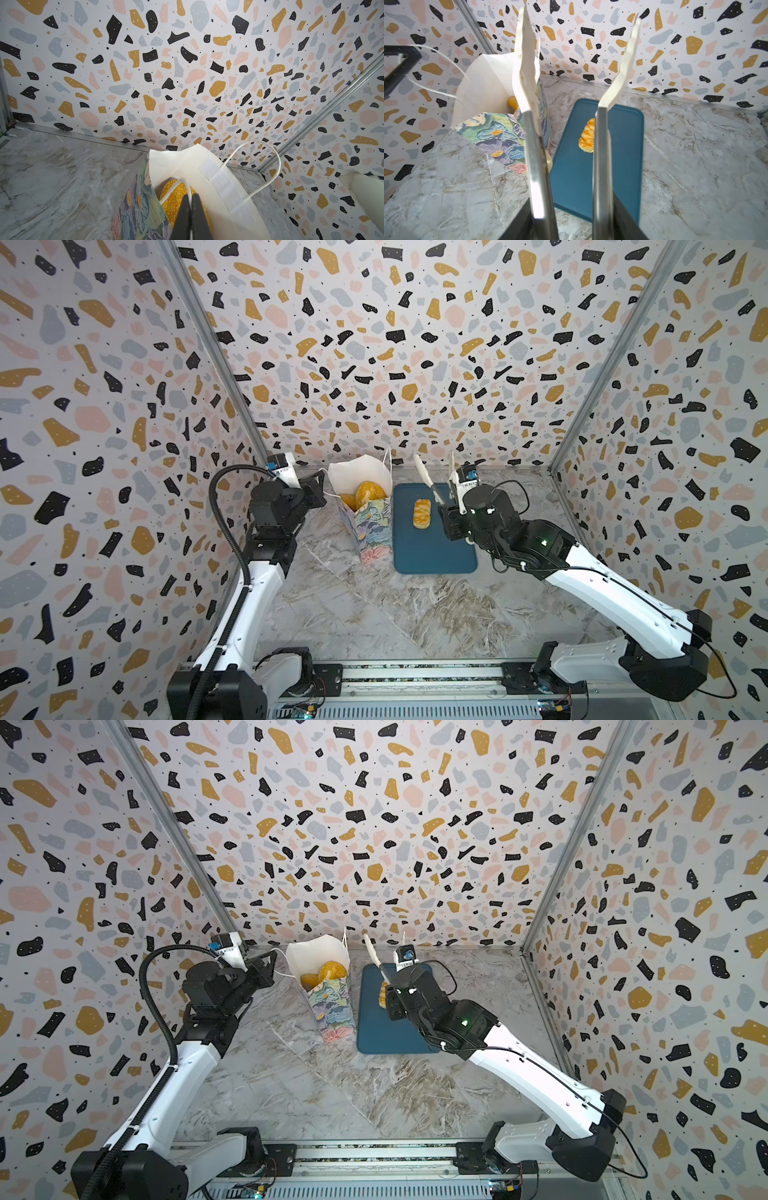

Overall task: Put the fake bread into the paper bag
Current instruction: 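Withdraw the empty tongs with the right gripper back over the tray, then lower the open tongs with the right gripper toward the striped roll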

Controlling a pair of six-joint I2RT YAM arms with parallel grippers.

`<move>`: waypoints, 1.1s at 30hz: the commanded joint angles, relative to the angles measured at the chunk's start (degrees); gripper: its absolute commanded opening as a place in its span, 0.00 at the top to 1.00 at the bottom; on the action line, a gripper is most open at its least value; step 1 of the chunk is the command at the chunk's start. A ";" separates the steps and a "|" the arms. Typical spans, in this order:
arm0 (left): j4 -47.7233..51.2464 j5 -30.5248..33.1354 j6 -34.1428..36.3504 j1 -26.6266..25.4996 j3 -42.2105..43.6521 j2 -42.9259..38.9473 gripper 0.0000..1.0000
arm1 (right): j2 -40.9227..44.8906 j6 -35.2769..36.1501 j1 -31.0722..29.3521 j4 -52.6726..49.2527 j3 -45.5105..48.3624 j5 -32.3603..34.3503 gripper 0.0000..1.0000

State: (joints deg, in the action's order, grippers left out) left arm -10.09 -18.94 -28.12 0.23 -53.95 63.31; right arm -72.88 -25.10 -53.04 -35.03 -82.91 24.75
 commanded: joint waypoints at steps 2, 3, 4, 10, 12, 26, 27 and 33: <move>-1.95 -0.06 -0.03 -0.27 -0.45 -1.26 1.00 | 3.03 -1.37 2.26 3.10 3.48 -2.58 0.51; -1.96 -0.13 -0.01 -0.24 -0.45 -1.30 1.00 | 3.23 -1.56 2.75 3.09 4.65 -2.98 0.51; -1.95 -0.10 -0.09 -0.23 -0.45 -1.16 1.00 | 3.49 -1.83 3.35 3.39 5.99 -3.13 0.51; -2.48 -0.50 -0.45 -0.23 -0.27 -1.08 1.00 | 4.29 -2.63 5.78 5.51 11.66 -5.15 0.51; -2.48 -0.48 -0.45 -0.29 -0.27 -1.04 1.00 | 4.32 -2.67 6.32 5.97 12.87 -5.44 0.51; -2.48 -0.39 -0.27 -0.23 -0.15 -0.66 1.00 | -0.42 -2.20 10.05 11.66 20.75 -6.75 0.51; -2.53 -0.33 -0.28 -0.23 -0.19 -0.64 1.00 | -0.75 -2.14 10.22 11.90 20.98 -6.78 0.51; -2.54 0.13 -0.21 -0.23 0.07 -0.65 1.00 | -3.28 -1.47 11.25 13.05 22.13 -8.05 0.51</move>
State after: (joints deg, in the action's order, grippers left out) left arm -10.13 -18.94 -28.18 0.23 -53.95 63.31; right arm -76.62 -27.07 -42.28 -24.80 -60.51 17.06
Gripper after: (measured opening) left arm 0.046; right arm 0.492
